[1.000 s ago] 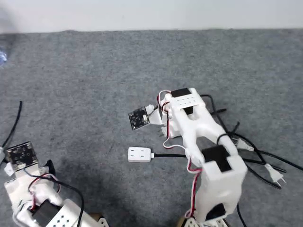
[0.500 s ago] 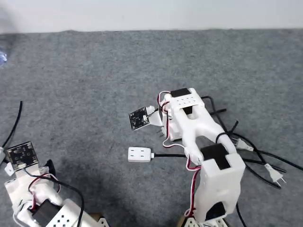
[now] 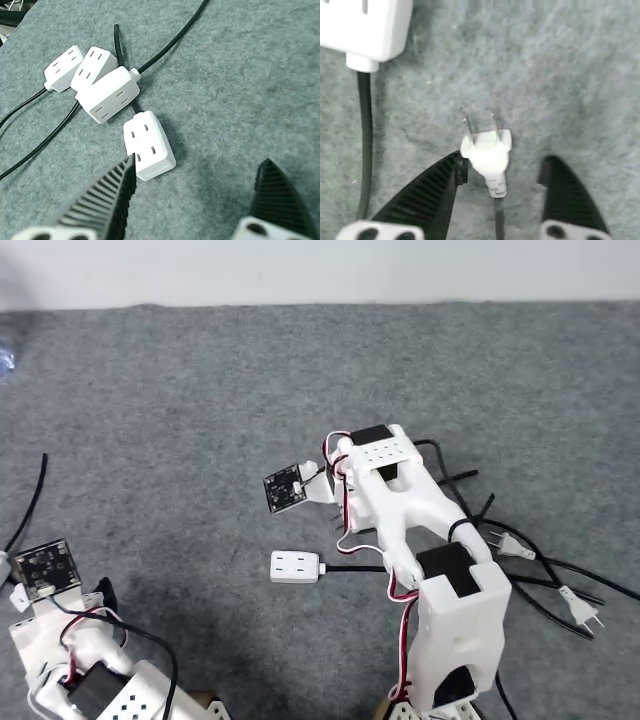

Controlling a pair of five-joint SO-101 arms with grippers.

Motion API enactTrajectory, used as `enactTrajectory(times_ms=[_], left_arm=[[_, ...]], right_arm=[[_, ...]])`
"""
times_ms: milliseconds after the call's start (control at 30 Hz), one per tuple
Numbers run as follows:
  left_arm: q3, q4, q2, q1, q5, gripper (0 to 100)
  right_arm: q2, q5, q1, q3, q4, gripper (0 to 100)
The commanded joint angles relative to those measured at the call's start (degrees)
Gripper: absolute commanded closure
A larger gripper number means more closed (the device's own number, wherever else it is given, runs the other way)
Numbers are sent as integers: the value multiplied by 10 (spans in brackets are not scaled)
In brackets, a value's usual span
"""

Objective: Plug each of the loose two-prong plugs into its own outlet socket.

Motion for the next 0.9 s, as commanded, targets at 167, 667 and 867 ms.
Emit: enactTrajectory(times_ms=[167,667,867], left_arm=[[-3,3,-2,5,-4,643],[-3,3,-2,5,-4,643],[-3,4,-1,11,-3,643]], right_arm=[[-1,-47,-17,-8,-3,971],[-5,-163,-14,-5,-67,991],[-76,-267,-29,-8,-14,991]])
